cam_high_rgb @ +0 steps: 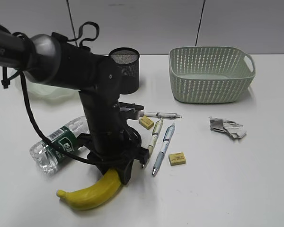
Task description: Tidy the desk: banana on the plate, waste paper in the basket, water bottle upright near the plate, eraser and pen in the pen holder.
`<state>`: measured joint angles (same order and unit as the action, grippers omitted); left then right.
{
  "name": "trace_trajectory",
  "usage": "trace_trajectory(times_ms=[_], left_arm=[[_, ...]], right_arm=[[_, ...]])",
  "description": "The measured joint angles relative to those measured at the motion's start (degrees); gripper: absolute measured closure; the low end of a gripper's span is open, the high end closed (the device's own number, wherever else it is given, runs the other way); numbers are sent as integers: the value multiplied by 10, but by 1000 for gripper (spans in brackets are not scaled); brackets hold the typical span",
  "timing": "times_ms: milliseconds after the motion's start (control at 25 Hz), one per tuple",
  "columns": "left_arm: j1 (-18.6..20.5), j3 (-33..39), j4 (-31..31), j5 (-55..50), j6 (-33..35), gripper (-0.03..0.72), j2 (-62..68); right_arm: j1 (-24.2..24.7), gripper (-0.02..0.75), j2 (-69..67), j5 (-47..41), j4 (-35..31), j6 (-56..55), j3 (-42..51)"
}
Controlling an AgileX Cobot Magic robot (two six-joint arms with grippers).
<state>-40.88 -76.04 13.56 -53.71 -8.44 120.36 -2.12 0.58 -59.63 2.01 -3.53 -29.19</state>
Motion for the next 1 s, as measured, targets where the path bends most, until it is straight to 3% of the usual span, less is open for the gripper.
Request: trace_trajectory(times_ms=[600, 840, 1000], left_arm=[[0, -165, -8, -159, 0, 360, -97], [16, -239, -143, -160, 0, 360, -155], [85, -250, -187, -159, 0, 360, -158]], right_arm=[[0, 227, 0, 0, 0, 0, 0], [0, 227, 0, 0, 0, 0, 0], [0, 227, 0, 0, 0, 0, 0]])
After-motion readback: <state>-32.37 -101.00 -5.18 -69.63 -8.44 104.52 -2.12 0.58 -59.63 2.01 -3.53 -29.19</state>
